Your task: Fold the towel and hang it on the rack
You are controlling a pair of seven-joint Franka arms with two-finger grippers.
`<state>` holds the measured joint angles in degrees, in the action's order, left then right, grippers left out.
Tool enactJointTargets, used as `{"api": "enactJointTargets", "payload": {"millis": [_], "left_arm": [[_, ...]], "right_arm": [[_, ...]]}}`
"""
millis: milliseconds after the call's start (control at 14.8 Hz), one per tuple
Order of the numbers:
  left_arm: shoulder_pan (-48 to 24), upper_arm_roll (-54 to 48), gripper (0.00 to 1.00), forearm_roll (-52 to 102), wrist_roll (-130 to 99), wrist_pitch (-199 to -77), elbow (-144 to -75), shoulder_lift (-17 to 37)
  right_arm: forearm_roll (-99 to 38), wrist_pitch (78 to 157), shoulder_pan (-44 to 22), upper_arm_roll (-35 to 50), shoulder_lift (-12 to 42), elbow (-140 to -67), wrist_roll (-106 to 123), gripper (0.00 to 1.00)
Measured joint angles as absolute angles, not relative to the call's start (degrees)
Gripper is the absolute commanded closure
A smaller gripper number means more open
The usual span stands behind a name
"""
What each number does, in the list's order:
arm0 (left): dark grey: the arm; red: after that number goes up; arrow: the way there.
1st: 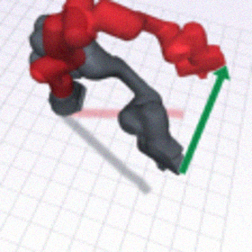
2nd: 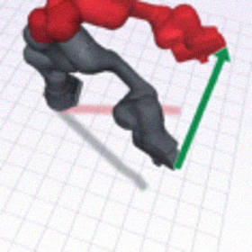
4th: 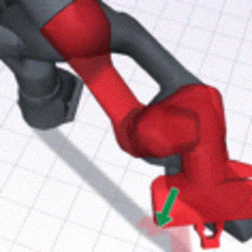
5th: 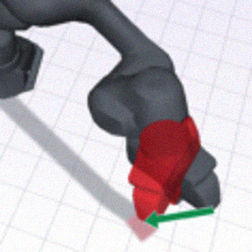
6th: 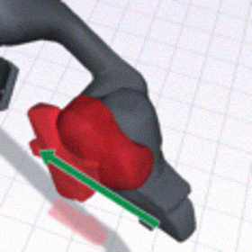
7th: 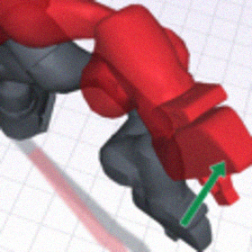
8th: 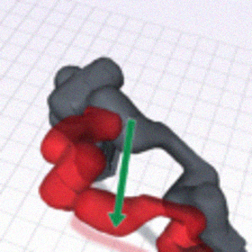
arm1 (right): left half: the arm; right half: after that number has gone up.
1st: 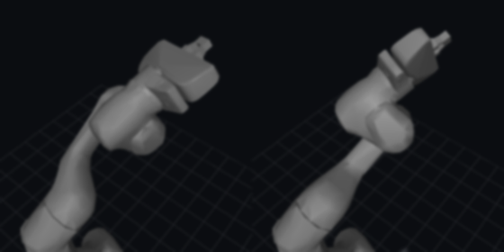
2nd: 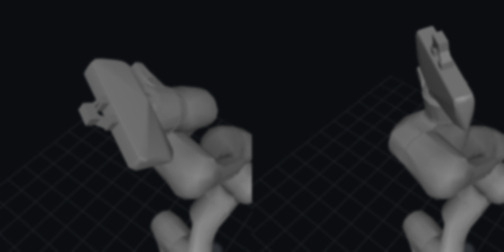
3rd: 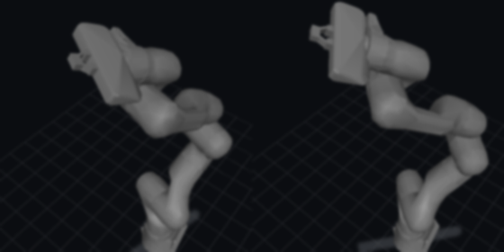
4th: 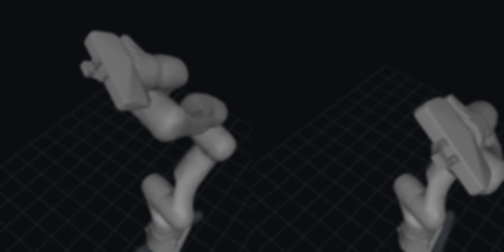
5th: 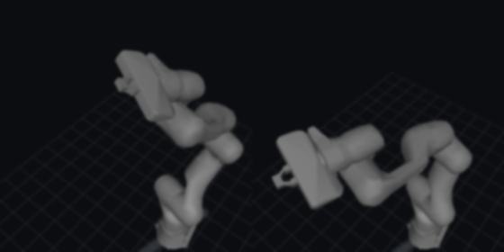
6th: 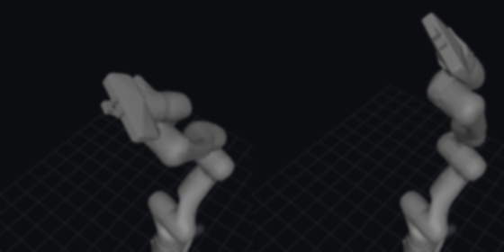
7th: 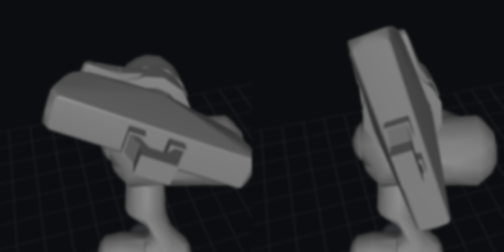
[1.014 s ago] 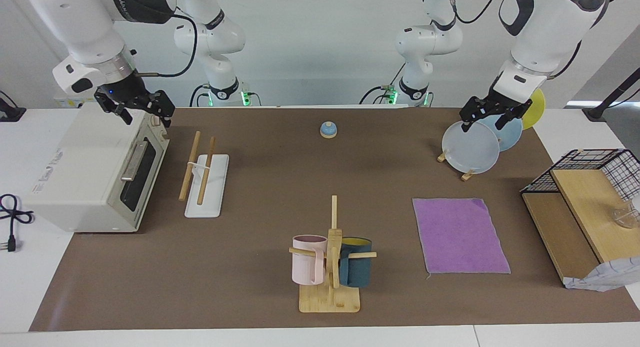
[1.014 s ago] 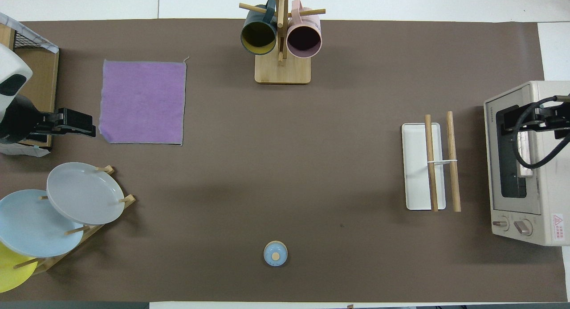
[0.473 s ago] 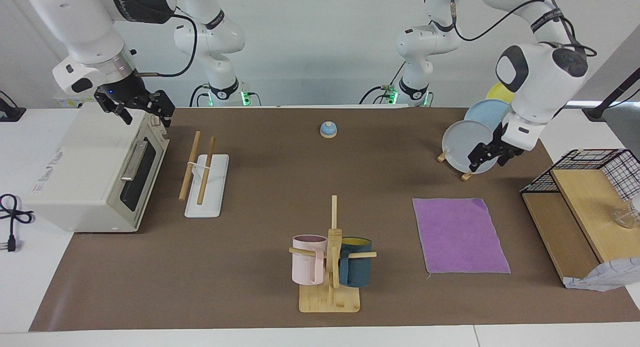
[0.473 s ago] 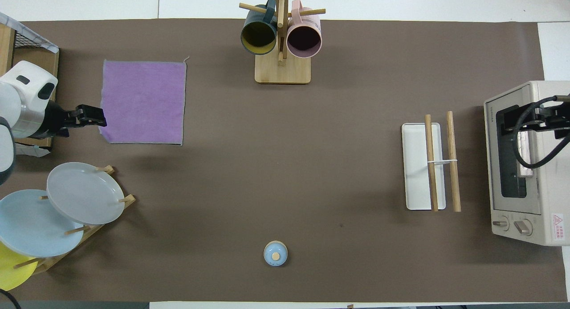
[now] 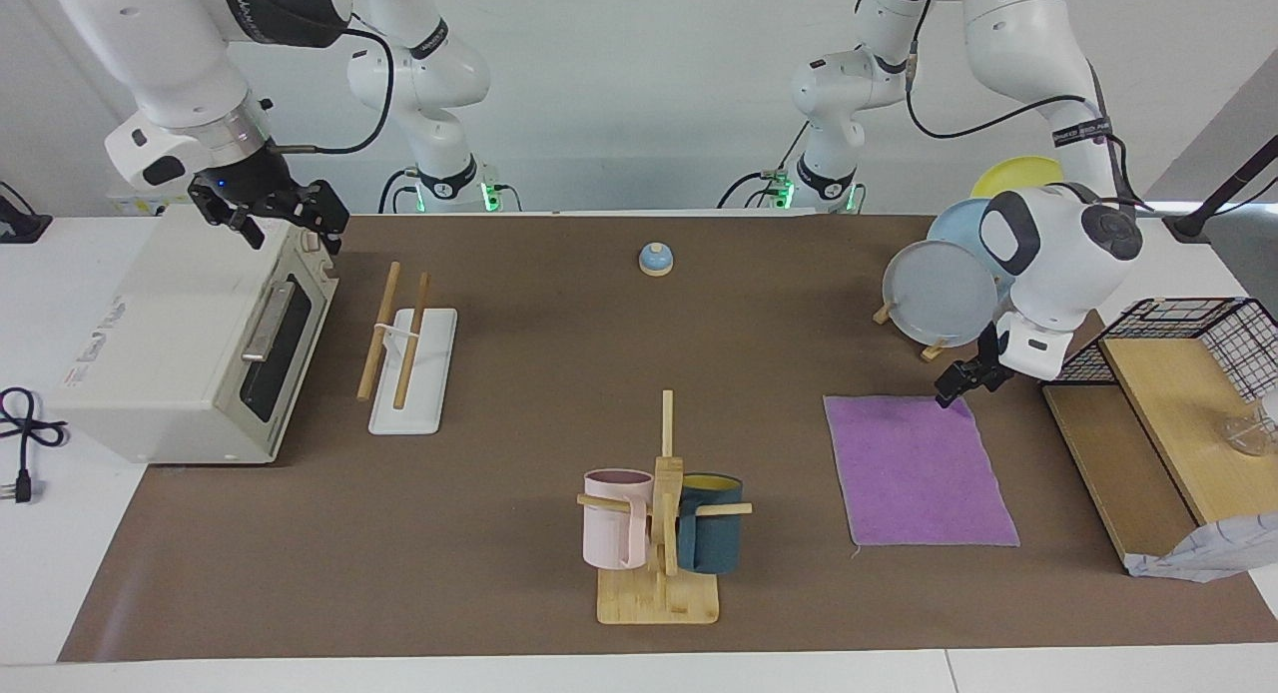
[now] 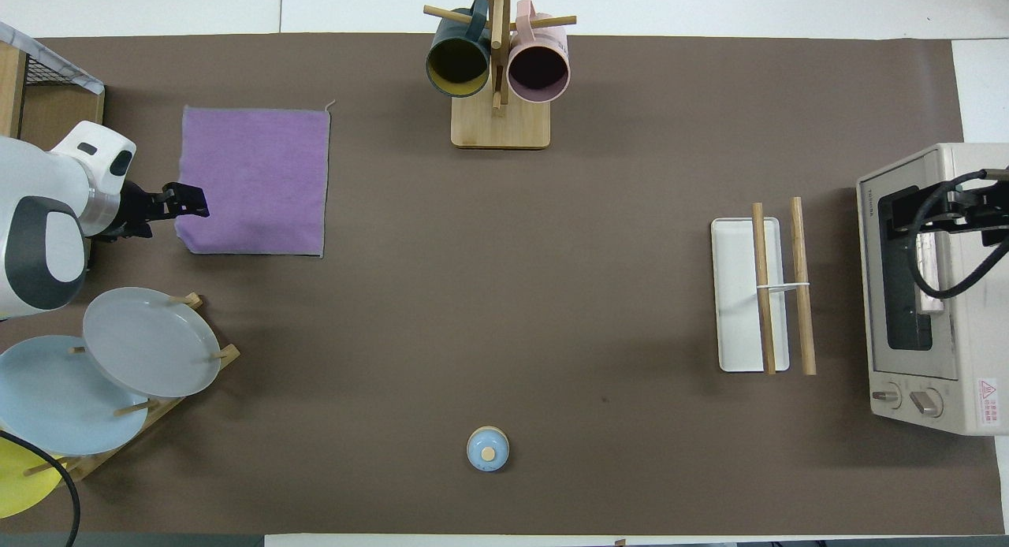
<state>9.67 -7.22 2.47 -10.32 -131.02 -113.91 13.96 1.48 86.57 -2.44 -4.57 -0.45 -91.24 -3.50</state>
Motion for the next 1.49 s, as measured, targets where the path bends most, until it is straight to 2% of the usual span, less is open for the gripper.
{"api": "enactJointTargets", "payload": {"millis": [473,676,946,1486], "left_arm": [[10.62,-7.20,0.15,2.47,-12.28,-132.37,-114.47,16.43],[11.21,-7.20,0.29,2.47,-12.36,-133.22,-114.93,16.91],[12.05,-7.20,0.53,2.47,-12.38,-133.27,-115.05,16.93],[12.24,-7.22,0.54,2.47,-12.38,-135.18,-115.07,17.68]], "right_arm": [[1.48,86.57,-2.44,-4.57,-0.45,-91.24,-3.50,0.00],[1.48,86.57,-2.44,-4.57,-0.45,-91.24,-3.50,0.00],[1.48,86.57,-2.44,-4.57,-0.45,-91.24,-3.50,0.00],[1.48,86.57,-2.44,-4.57,-0.45,-91.24,-3.50,0.00]]}}
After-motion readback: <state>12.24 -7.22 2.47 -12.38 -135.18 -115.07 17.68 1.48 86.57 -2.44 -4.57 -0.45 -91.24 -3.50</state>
